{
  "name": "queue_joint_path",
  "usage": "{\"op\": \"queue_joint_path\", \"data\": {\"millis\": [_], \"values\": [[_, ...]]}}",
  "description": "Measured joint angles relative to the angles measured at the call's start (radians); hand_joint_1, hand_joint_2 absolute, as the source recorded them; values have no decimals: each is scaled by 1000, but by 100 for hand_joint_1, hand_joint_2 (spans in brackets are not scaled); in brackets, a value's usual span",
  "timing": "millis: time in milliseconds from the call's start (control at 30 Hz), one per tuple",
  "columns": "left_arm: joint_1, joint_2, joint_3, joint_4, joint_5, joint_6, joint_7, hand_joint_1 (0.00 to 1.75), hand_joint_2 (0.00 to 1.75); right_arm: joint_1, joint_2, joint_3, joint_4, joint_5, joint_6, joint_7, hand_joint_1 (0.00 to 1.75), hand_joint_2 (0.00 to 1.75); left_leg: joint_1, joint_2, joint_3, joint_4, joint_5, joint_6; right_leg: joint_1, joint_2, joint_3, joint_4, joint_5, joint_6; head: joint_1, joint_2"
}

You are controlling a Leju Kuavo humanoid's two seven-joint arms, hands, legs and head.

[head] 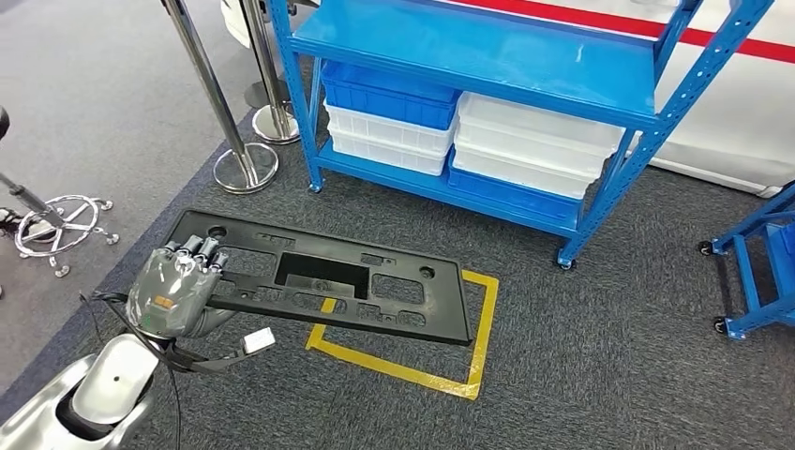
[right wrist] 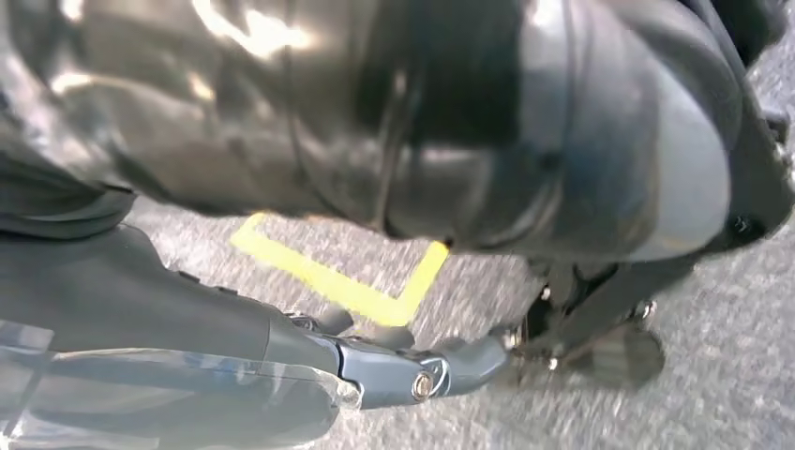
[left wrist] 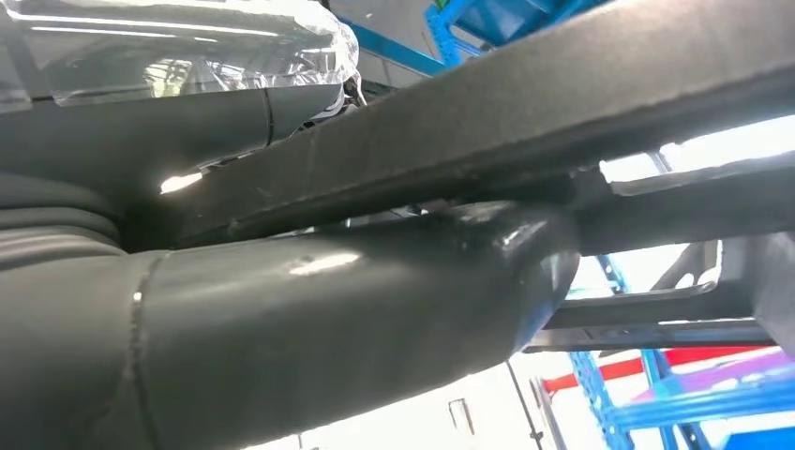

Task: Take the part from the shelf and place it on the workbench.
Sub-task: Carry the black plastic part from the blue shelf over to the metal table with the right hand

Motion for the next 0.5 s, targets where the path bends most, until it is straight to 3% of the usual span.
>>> {"op": "queue_joint_path", "data": {"millis": [67,133,200,233,300,367,433,500], "values": [[-4,4,-1,0,0,-1,-3,175,0,0,0,0,1,3,0,0,0,0,-4,47,-16,25,-22,-9,-5,-29,5,-21,14,-1,0,0],[-13,6,-6,0,0,-4,-4,175,0,2,0,0,1,8,0,0,0,0,-4,108,-56,124,-87,-16,-6,-60,5,-29,21,-3,0,0],[-18,6,-13,0,0,-8,2,175,0,3,-1,0,1,15,-4,1,0,0,0,123,-93,231,-136,-25,-4,-92,-2,-24,21,-4,0,0],[-19,6,-18,1,0,-9,7,175,0,3,-1,0,2,19,-6,1,0,0,2,126,-91,244,-135,-29,-4,-107,-5,-21,21,-3,0,0],[-24,9,-29,1,0,-6,23,175,0,1,-1,0,5,26,-14,1,0,0,4,140,-31,162,-92,-32,-4,-135,-10,-13,18,1,0,0],[-33,13,-41,1,0,1,46,175,0,-1,-2,0,9,33,-21,1,0,0,-2,178,40,43,-61,-22,-1,-158,-12,-4,13,10,0,0],[-40,19,-54,1,0,8,71,175,0,-2,-4,0,13,35,-26,0,0,0,-9,193,60,2,-58,-3,4,-178,-12,1,10,20,0,0],[-43,27,-68,2,0,12,91,175,0,-5,-5,0,16,38,-32,-1,0,0,-9,171,56,-1,-49,12,5,-192,-11,1,9,30,0,0]]}}
